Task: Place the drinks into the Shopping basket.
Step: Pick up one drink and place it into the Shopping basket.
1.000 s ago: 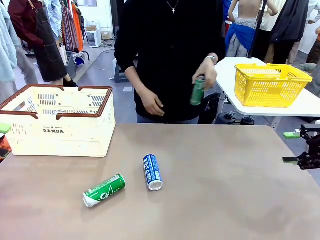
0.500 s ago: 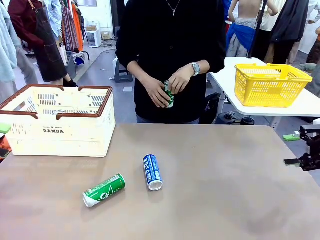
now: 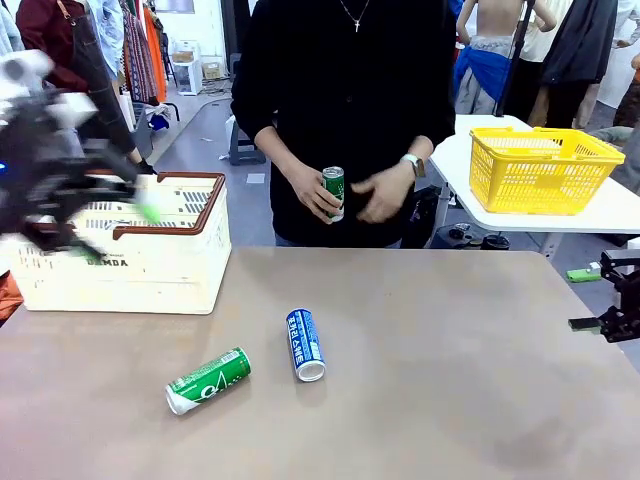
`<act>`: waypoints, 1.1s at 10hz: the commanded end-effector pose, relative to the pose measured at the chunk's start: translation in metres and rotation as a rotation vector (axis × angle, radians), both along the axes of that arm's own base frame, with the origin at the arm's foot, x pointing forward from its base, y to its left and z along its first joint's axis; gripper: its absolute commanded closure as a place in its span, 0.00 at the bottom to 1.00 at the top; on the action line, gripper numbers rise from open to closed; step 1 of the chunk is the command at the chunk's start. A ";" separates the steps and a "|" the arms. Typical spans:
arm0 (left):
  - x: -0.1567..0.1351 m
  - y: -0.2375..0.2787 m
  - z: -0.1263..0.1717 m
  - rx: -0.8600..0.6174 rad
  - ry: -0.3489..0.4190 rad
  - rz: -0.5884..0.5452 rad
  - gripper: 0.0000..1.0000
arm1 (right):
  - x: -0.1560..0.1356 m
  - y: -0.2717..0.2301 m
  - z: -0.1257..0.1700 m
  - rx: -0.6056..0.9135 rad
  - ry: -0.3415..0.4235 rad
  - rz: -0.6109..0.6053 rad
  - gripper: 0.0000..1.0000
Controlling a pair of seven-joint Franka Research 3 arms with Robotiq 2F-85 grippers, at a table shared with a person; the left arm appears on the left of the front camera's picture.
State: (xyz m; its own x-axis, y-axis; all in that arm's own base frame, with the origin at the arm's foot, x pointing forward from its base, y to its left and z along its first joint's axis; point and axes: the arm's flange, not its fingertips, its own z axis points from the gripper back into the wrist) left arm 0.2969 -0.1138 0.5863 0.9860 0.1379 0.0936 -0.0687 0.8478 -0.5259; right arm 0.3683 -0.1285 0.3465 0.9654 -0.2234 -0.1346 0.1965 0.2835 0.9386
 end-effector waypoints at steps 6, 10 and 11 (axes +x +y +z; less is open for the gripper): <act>0.113 -0.174 -0.086 0.429 -0.007 0.090 0.00 | -0.002 -0.001 0.007 0.001 0.020 0.004 0.00; 0.057 0.013 0.004 -0.087 0.086 -0.055 0.00 | -0.002 -0.001 0.007 0.001 0.020 0.004 0.00; 0.031 0.061 0.004 -0.164 0.107 -0.114 0.00 | -0.002 -0.001 0.007 0.001 0.020 0.004 0.00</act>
